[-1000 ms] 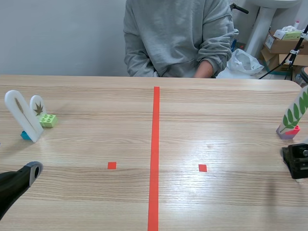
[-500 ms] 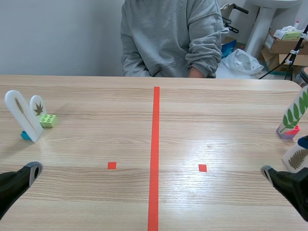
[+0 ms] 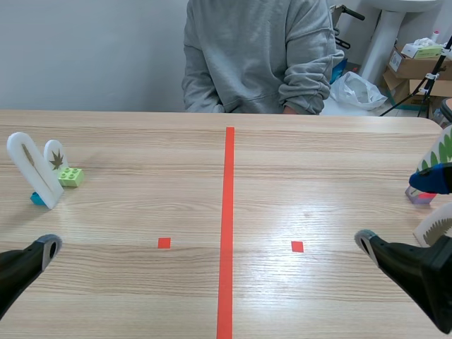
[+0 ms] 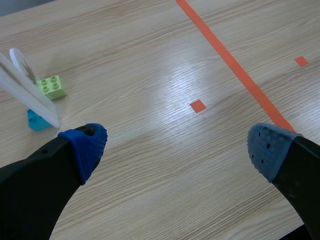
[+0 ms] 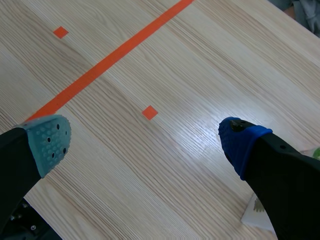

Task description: Do the leaf sorting experiment

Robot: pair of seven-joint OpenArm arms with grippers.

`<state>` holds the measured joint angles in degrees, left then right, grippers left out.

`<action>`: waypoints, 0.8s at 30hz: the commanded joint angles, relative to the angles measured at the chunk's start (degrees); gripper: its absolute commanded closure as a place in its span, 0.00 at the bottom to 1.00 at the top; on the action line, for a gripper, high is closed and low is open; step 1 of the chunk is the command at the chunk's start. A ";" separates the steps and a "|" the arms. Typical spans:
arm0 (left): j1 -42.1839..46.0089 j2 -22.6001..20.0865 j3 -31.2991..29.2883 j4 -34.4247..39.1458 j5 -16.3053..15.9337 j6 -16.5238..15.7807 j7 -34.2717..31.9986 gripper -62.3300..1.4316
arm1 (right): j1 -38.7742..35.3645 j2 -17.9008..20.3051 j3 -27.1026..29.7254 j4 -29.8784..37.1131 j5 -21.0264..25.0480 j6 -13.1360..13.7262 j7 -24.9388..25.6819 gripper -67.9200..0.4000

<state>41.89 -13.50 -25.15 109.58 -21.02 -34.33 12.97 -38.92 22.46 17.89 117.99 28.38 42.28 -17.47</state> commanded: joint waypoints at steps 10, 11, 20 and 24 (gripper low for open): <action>-0.17 0.13 0.04 0.20 -0.59 0.09 -1.55 0.04 | 0.68 -2.75 -3.37 -0.90 0.81 0.44 -0.02 0.10; -0.17 0.13 0.04 0.20 -0.59 0.09 -1.55 0.04 | 0.68 -2.75 -3.37 -0.90 0.81 0.44 -0.02 0.10; -0.17 0.15 0.04 0.20 -0.59 0.09 -1.49 0.04 | 0.98 -2.75 -3.34 -0.90 0.52 0.44 -0.04 0.10; -0.17 0.15 0.04 0.20 -0.59 0.09 -1.51 0.04 | 0.96 -2.78 -3.34 -0.90 0.35 0.44 -0.04 0.10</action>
<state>41.89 -13.50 -25.15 109.58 -21.04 -34.35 12.16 -38.59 19.38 14.13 117.25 28.32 42.28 -18.11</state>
